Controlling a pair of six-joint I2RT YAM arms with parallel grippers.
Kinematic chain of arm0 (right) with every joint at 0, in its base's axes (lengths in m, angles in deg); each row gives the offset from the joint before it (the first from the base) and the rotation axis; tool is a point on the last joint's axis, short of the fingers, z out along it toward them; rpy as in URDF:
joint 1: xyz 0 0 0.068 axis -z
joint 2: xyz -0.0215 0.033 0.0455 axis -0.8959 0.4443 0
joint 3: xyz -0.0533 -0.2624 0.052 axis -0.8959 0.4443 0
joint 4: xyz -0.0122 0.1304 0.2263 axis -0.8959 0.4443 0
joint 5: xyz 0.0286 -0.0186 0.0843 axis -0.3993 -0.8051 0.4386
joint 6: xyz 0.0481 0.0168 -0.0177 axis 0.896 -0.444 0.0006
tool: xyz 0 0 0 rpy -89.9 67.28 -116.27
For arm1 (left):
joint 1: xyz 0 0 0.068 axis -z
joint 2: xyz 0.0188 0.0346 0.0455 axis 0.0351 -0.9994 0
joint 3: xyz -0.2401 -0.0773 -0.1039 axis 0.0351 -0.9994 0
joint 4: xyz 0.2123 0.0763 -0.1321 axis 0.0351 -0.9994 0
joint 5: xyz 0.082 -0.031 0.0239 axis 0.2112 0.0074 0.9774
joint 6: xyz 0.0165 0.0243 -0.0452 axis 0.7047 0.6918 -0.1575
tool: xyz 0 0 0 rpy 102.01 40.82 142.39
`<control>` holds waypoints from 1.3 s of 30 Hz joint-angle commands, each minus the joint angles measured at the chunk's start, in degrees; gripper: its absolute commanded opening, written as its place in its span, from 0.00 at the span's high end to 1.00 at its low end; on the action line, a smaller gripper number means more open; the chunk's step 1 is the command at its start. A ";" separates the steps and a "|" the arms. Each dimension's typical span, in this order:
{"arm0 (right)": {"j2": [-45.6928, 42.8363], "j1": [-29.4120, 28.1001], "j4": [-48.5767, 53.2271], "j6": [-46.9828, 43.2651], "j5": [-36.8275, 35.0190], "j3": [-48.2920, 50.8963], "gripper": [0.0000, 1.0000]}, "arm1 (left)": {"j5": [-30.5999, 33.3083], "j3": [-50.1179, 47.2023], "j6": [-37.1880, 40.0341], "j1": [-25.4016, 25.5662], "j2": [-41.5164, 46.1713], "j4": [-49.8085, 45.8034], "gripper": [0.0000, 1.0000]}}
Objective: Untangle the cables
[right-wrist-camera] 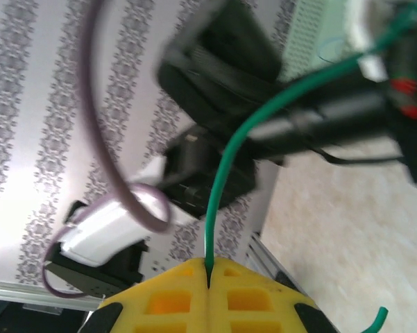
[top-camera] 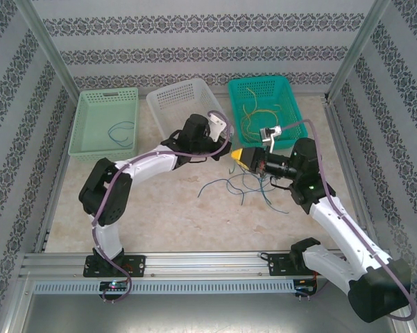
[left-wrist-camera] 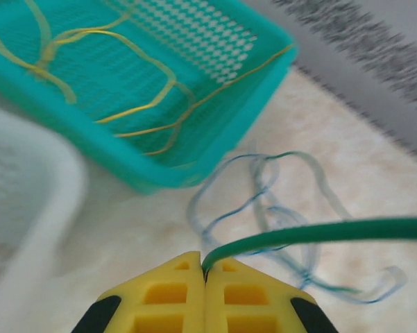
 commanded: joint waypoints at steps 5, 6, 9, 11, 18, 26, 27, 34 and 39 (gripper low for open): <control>0.71 -0.37 26.52 -18.63 6.24 -2.25 1.00 | 24.90 -0.97 21.67 -3.81 7.79 -4.87 1.00; 1.59 -0.54 31.54 -22.69 4.79 -3.91 1.00 | 26.45 -1.09 23.85 -3.85 8.10 -3.53 1.00; 5.77 -2.16 39.21 -29.53 2.83 -6.43 1.00 | 29.73 -2.67 29.66 -3.76 9.24 1.98 1.00; 8.57 -3.58 43.16 -33.01 0.61 -7.50 1.00 | 32.63 -4.06 33.38 -3.78 9.69 5.65 1.00; 13.37 -4.43 46.68 -36.83 -5.24 -9.74 1.00 | 38.49 -5.00 42.38 -3.84 9.88 10.01 1.00; 10.86 -4.36 38.95 -36.99 -14.62 -12.96 0.18 | 41.46 0.41 43.95 -4.18 7.82 8.33 1.00; 10.03 -4.04 38.01 -37.11 -16.97 -12.92 0.12 | 42.61 2.60 43.79 -4.50 6.81 6.66 1.00; 6.97 0.10 37.69 -36.41 -24.85 -9.76 0.02 | 45.96 18.19 43.62 -8.54 -1.89 -2.40 1.00; 5.26 1.45 38.15 -36.48 -24.25 -7.67 0.02 | 44.67 25.07 44.61 -11.74 -8.54 -2.89 1.00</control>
